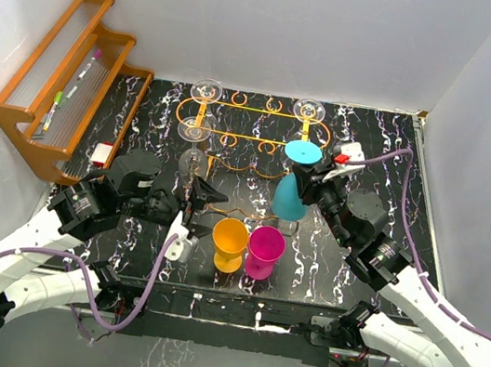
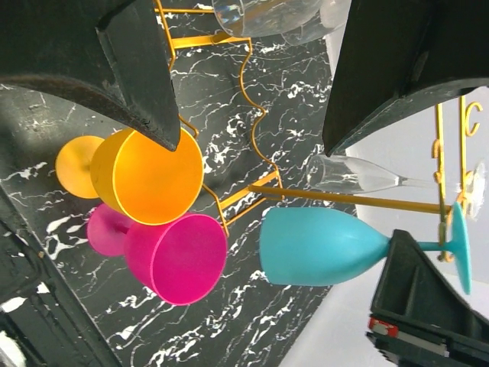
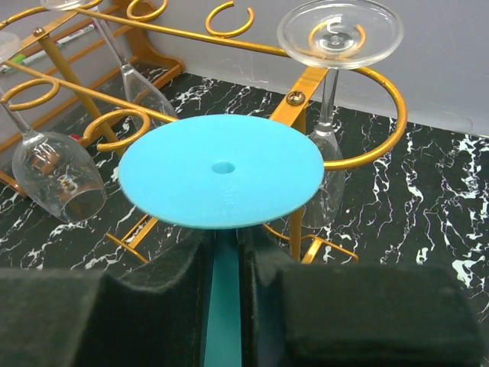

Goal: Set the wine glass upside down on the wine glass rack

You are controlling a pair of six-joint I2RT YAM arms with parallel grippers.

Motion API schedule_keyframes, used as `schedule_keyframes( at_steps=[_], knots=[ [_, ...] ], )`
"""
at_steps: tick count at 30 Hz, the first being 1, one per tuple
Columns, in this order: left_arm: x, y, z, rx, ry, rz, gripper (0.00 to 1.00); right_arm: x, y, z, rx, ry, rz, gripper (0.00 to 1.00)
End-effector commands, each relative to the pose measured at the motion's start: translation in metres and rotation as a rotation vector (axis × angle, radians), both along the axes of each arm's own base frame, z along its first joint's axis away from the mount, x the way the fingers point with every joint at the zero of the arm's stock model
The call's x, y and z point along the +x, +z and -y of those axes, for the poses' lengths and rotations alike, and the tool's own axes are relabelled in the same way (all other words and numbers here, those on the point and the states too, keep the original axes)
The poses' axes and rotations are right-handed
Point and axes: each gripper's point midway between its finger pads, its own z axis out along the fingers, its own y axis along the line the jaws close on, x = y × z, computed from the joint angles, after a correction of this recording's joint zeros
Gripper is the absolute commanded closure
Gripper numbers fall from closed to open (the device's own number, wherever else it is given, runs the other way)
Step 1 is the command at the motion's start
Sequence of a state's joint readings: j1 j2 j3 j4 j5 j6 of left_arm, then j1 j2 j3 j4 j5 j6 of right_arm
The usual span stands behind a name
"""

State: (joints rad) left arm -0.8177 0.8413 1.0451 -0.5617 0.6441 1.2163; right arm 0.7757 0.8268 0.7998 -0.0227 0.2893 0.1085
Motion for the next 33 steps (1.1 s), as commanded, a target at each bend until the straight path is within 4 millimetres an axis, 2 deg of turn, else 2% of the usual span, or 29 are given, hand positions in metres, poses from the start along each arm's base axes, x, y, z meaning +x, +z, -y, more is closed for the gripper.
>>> schedule_keyframes(
  at_steps=[1,4,5,14,19,24,29,33],
  knots=[
    [-0.016,-0.018,-0.002,0.065,-0.059,-0.062,0.26,0.005,0.02,0.006,0.065,-0.044,0.053,0.75],
    [-0.024,-0.032,-0.004,0.12,-0.085,-0.094,0.26,0.003,0.021,0.007,0.078,-0.043,0.055,0.58],
    [-0.027,-0.038,-0.005,0.136,-0.097,-0.095,0.26,0.001,0.021,0.008,0.082,-0.037,0.059,0.56],
    [-0.04,-0.076,-0.007,0.263,-0.172,-0.129,0.26,-0.014,0.02,0.01,0.095,0.012,0.071,0.41],
    [-0.041,-0.094,-0.006,0.334,-0.202,-0.113,0.34,-0.033,0.027,0.011,0.088,0.091,0.1,0.34],
    [-0.036,-0.109,0.0,0.394,-0.204,-0.061,0.37,-0.058,0.046,0.018,0.1,0.164,0.168,0.32],
    [-0.033,-0.12,0.009,0.441,-0.21,-0.059,0.51,-0.074,0.071,0.032,0.155,0.173,0.24,0.32],
    [-0.03,-0.132,0.01,0.507,-0.206,-0.066,0.58,-0.078,0.08,0.036,0.174,0.168,0.258,0.32]
  ],
)
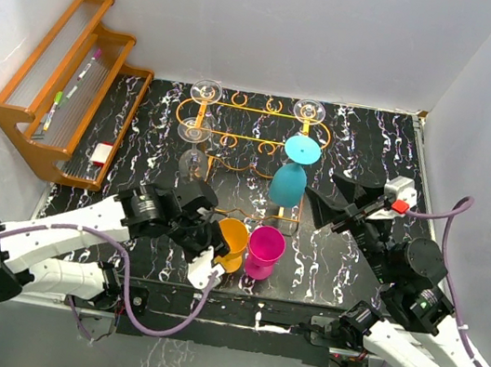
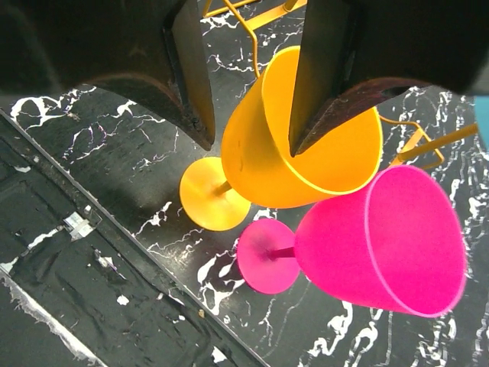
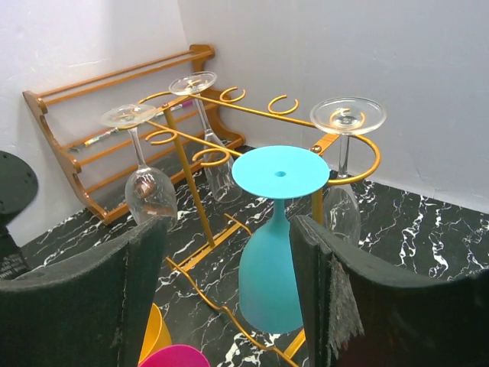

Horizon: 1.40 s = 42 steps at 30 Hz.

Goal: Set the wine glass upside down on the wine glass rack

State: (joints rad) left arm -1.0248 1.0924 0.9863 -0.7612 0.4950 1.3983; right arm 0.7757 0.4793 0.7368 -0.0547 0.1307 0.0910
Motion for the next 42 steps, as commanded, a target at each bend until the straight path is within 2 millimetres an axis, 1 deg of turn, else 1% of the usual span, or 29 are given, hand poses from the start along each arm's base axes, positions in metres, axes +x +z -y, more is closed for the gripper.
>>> schedule_keyframes(
  at_steps=[1,5,7,9,10,11,12,14,17,20,23,26,28,30,32,35,36,39,42],
  knots=[
    [0.001,-0.009,-0.001,0.065,-0.013,0.01,0.59,-0.008,0.023,0.005,0.031,0.014,0.057,0.33],
    [0.002,-0.015,-0.005,0.121,-0.002,-0.002,0.62,-0.011,0.026,0.005,0.04,0.026,0.064,0.33],
    [0.003,-0.018,-0.007,0.144,0.005,-0.005,0.67,-0.013,0.027,0.006,0.045,0.028,0.071,0.33],
    [0.003,-0.019,-0.008,0.165,0.005,-0.009,0.78,-0.016,0.03,0.008,0.05,0.028,0.083,0.33],
    [0.002,-0.02,-0.008,0.173,0.004,-0.013,0.85,-0.017,0.032,0.01,0.053,0.025,0.09,0.33],
    [0.001,-0.019,-0.008,0.175,0.001,-0.014,0.95,-0.018,0.036,0.013,0.059,0.02,0.099,0.33],
    [-0.001,-0.017,-0.006,0.171,-0.002,-0.013,1.0,-0.02,0.039,0.015,0.065,0.014,0.107,0.33],
    [-0.004,-0.006,-0.003,0.158,-0.01,-0.005,1.0,-0.023,0.05,0.021,0.085,0.005,0.13,0.33],
    [-0.015,0.013,-0.005,0.144,-0.022,-0.009,1.0,-0.029,0.065,0.028,0.108,-0.002,0.158,0.33],
    [-0.031,0.028,-0.018,0.159,-0.018,-0.034,1.0,-0.035,0.079,0.033,0.131,0.002,0.184,0.33],
    [-0.042,0.038,-0.038,0.188,-0.018,-0.043,1.0,-0.04,0.092,0.038,0.165,0.002,0.213,0.32],
    [-0.04,0.047,-0.058,0.21,-0.009,0.013,1.0,-0.042,0.103,0.042,0.197,-0.008,0.24,0.33],
    [-0.034,0.056,-0.071,0.22,0.01,0.072,1.0,-0.041,0.11,0.045,0.218,-0.021,0.253,0.33],
    [-0.023,0.068,-0.078,0.207,0.037,0.149,1.0,-0.04,0.116,0.046,0.235,-0.031,0.264,0.33],
    [-0.014,0.086,-0.076,0.138,0.057,0.226,1.0,-0.041,0.123,0.048,0.253,-0.038,0.278,0.34],
    [-0.004,0.124,-0.06,-0.042,0.053,0.337,1.0,-0.038,0.132,0.051,0.283,-0.057,0.301,0.34],
    [-0.002,0.133,-0.056,-0.079,0.036,0.377,1.0,-0.037,0.136,0.051,0.291,-0.064,0.308,0.34],
    [0.0,0.15,-0.053,-0.112,-0.047,0.479,1.0,-0.031,0.146,0.051,0.305,-0.087,0.318,0.34],
    [-0.005,0.171,-0.048,-0.19,-0.123,0.551,1.0,-0.03,0.158,0.053,0.327,-0.095,0.33,0.34]
  ],
)
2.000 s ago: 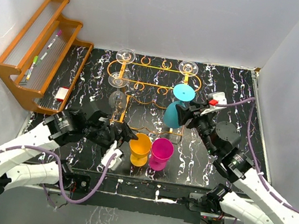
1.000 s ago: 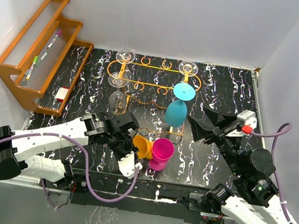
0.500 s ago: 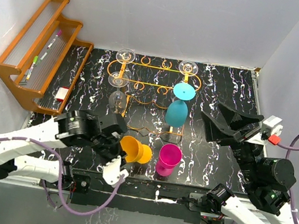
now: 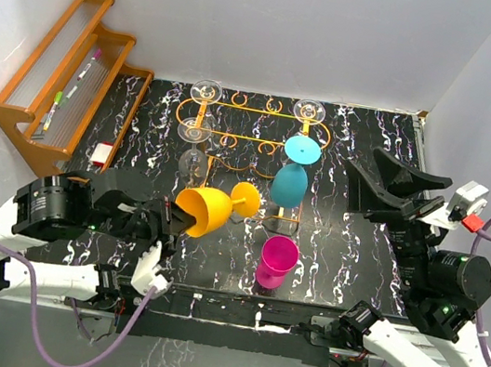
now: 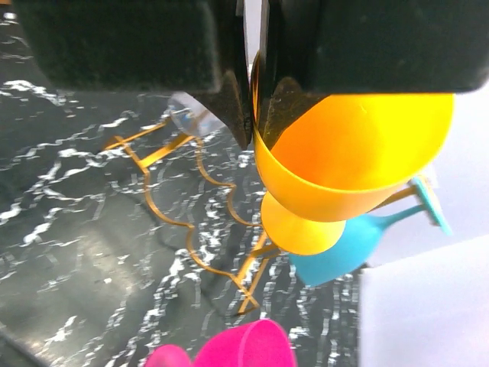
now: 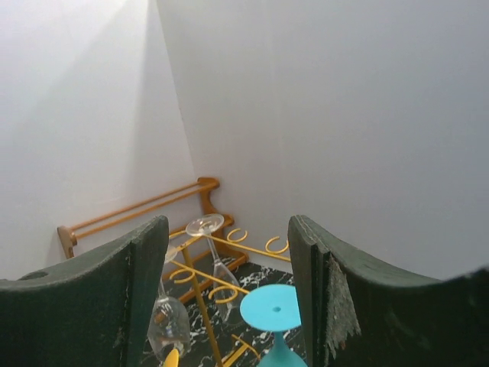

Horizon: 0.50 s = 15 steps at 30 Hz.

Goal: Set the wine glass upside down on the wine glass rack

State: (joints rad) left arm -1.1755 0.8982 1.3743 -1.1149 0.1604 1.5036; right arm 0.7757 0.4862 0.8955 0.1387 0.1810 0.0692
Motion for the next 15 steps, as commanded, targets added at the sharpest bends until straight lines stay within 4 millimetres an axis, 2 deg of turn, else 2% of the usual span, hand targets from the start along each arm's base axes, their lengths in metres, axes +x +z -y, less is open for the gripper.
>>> schedule_keyframes(
  at_steps=[1,8,13,15],
  knots=[
    [-0.002,0.04,0.011,-0.1,-0.144,0.172,1.0,-0.007,0.044,0.016,0.097,-0.037,0.092,0.34],
    [-0.009,0.088,0.015,-0.225,-0.281,0.367,1.0,-0.009,0.052,0.022,0.153,-0.04,0.106,0.35],
    [-0.014,0.141,0.047,-0.526,-0.395,0.731,1.0,-0.005,0.05,0.008,0.15,0.008,0.092,0.35],
    [-0.015,0.171,0.056,-0.653,-0.401,0.865,1.0,-0.006,0.052,0.002,0.154,0.036,0.095,0.35]
  ],
)
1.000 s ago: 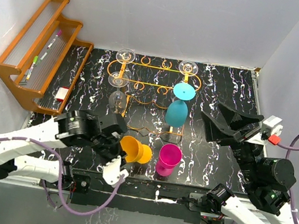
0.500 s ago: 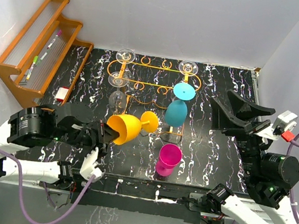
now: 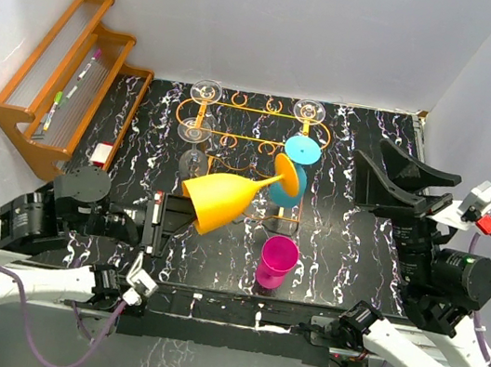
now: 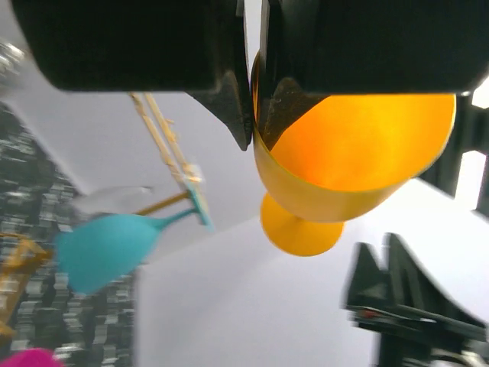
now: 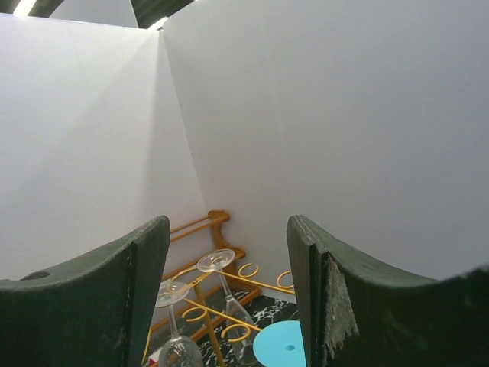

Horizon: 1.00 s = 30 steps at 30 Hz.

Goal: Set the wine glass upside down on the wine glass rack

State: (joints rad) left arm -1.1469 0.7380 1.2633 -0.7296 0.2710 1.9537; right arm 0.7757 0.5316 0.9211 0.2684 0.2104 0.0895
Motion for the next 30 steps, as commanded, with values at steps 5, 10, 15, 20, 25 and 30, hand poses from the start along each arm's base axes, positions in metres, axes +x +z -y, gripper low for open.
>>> schedule_keyframes(
  at_steps=[5,10,15,20,25,30],
  knots=[
    [-0.007,0.122,0.039,-0.584,-0.099,0.544,1.0,-0.015,0.028,-0.007,0.083,0.108,0.068,0.34],
    [-0.008,0.118,0.039,-0.708,-0.099,0.64,1.0,-0.029,0.037,-0.007,0.122,0.175,0.102,0.32],
    [0.003,0.092,0.027,-0.723,-0.077,0.643,1.0,-0.037,0.034,-0.012,0.139,0.242,0.112,0.29],
    [0.009,0.071,0.005,-0.738,-0.05,0.65,1.0,-0.039,0.021,-0.025,0.107,0.295,0.102,0.28],
    [0.023,0.06,-0.017,-0.741,0.022,0.643,1.0,-0.042,0.001,-0.074,-0.003,0.496,0.071,0.26],
    [0.024,0.059,-0.021,-0.739,0.025,0.651,1.0,-0.047,-0.008,-0.122,-0.053,0.719,0.118,0.23]
  ],
)
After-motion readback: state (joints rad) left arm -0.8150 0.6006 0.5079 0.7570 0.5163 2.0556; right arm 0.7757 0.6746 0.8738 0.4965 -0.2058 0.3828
